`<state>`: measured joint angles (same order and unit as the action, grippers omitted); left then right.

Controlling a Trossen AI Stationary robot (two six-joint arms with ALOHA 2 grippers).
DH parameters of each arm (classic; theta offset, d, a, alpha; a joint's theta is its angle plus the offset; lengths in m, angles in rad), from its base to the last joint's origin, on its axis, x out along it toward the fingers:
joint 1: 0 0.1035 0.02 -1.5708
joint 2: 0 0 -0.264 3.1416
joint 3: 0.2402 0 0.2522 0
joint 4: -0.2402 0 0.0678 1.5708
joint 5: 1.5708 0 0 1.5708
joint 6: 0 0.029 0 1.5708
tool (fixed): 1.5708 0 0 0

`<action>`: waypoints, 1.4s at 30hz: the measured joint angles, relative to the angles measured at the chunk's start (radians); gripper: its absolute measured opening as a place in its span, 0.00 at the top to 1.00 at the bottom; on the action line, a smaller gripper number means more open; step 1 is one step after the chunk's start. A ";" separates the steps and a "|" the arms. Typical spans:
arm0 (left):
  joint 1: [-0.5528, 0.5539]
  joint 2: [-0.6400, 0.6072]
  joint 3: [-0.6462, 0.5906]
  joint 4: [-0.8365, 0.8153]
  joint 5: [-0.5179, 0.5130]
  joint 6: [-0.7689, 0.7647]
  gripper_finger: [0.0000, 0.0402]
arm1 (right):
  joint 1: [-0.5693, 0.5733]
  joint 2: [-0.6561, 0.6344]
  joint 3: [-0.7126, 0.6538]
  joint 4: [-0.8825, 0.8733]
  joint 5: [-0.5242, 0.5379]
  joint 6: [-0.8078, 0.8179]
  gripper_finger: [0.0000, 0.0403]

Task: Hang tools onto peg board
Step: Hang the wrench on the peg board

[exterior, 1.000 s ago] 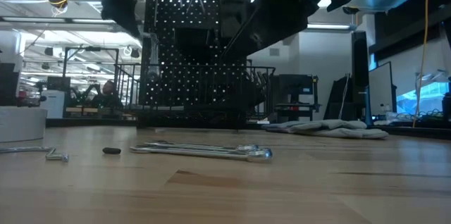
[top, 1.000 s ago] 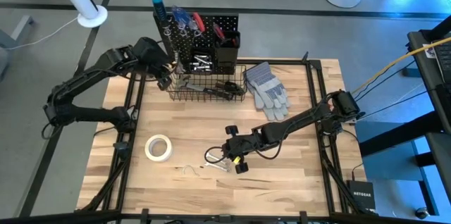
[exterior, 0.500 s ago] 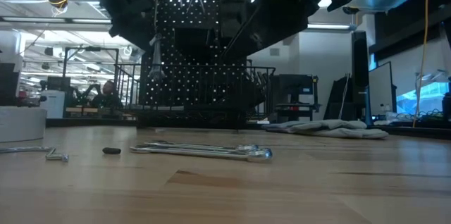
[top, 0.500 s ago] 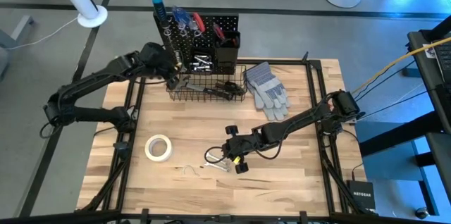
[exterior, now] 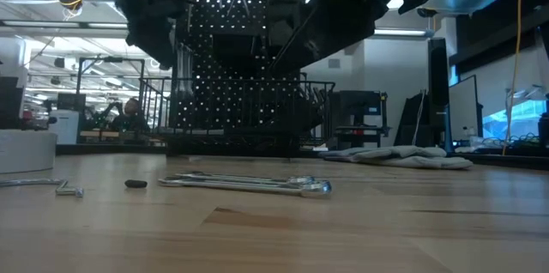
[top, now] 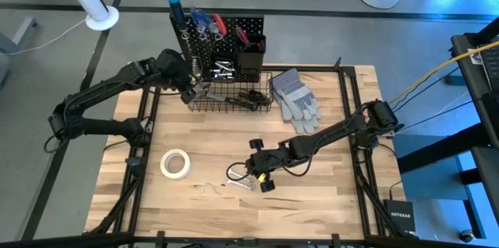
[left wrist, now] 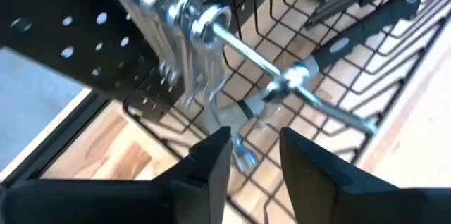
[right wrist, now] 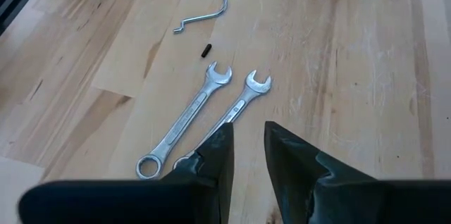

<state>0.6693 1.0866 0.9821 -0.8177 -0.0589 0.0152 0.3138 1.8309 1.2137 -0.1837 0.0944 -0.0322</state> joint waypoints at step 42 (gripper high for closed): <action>-1.135 0.417 -0.135 0.720 -0.157 -0.359 0.68 | 0.189 0.005 0.000 -0.043 0.089 0.228 0.79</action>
<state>-0.4659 1.5032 0.8471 -0.0977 -0.2155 -0.3442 0.5030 1.8354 1.2137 -0.2270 0.1835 0.1957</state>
